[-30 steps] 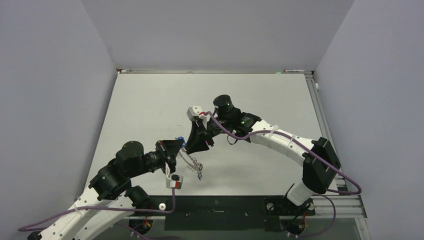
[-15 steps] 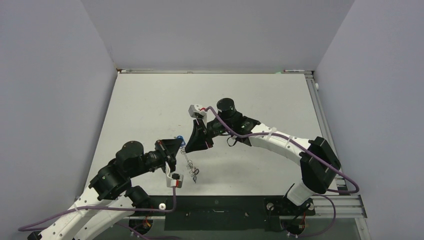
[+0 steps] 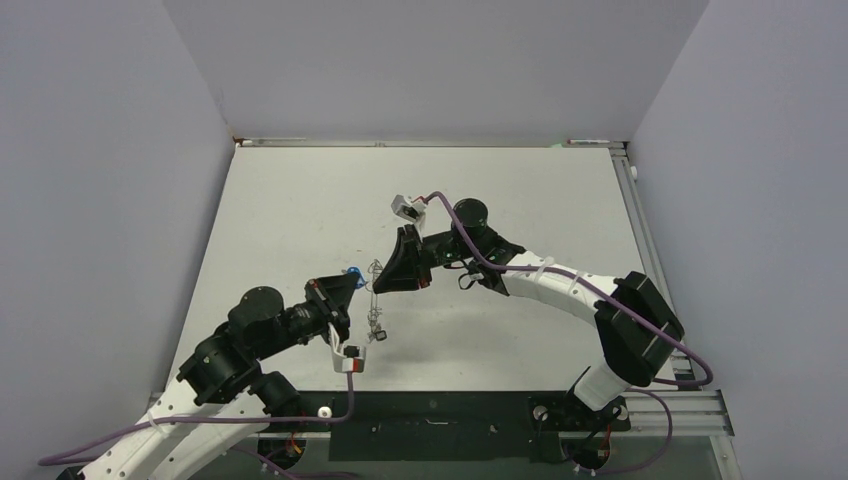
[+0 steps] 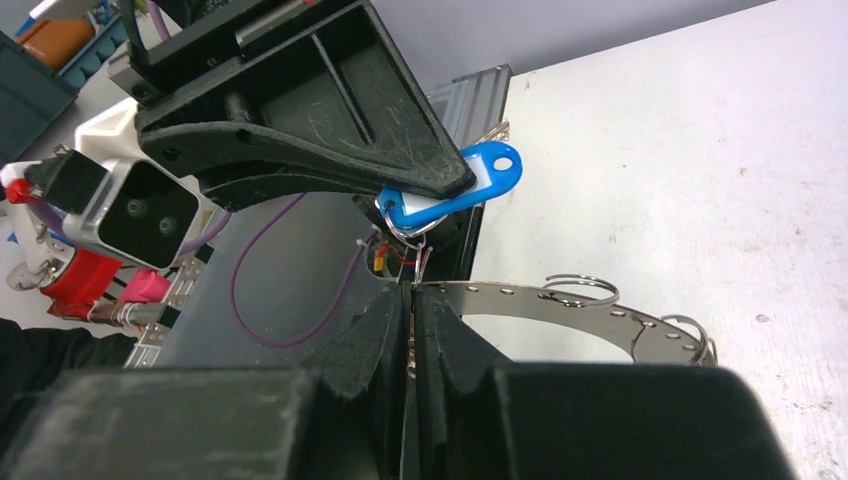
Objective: Remove the keys from the keyring
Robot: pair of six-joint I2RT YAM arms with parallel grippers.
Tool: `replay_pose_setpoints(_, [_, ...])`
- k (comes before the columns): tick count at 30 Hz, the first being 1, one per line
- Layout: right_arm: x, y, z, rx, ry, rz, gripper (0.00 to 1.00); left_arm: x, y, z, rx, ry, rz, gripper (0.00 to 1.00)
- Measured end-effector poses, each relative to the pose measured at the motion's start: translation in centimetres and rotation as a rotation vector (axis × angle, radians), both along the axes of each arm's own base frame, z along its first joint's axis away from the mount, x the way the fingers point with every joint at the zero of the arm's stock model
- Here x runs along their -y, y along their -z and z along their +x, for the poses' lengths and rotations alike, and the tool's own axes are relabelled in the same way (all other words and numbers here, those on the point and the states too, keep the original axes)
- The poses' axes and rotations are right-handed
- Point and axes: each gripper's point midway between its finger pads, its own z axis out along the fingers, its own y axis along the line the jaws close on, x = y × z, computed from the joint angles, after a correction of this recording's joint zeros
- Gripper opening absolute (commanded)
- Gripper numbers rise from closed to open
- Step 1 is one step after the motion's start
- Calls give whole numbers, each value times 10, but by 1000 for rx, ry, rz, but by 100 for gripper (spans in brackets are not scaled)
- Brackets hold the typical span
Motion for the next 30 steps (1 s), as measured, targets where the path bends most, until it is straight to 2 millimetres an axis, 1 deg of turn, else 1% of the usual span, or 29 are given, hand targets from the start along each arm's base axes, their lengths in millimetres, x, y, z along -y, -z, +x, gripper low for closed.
replay_pose_setpoints(3, [2,-1,1,-28,11,18,5,-1,5,2,-2,-8,6,0])
replay_pose_setpoints(9, [4,-16,1,-43,16,82,5,-1,8,4,4,-19,2,0])
replay_pose_setpoints(12, [4,-23,1,-37,16,112,5,0,5,5,14,-23,-7,0])
replay_pose_setpoints(19, [5,-33,-1,-18,11,156,5,1,-2,7,23,-27,-43,1])
replay_pose_setpoints(24, [6,-34,2,-6,17,164,5,2,-1,4,-36,-31,-87,12])
replay_pose_setpoints(25, [6,-34,3,-2,20,165,5,2,0,1,-66,-31,-98,18])
replay_pose_setpoints(27, [7,-34,6,10,28,168,5,1,1,-3,-120,-33,-108,37])
replay_pose_setpoints(29, [8,-34,10,18,41,171,5,1,1,-8,-191,-34,-120,47])
replay_pose_setpoints(30, [9,-34,12,20,46,172,5,1,1,-11,-227,-35,-125,49])
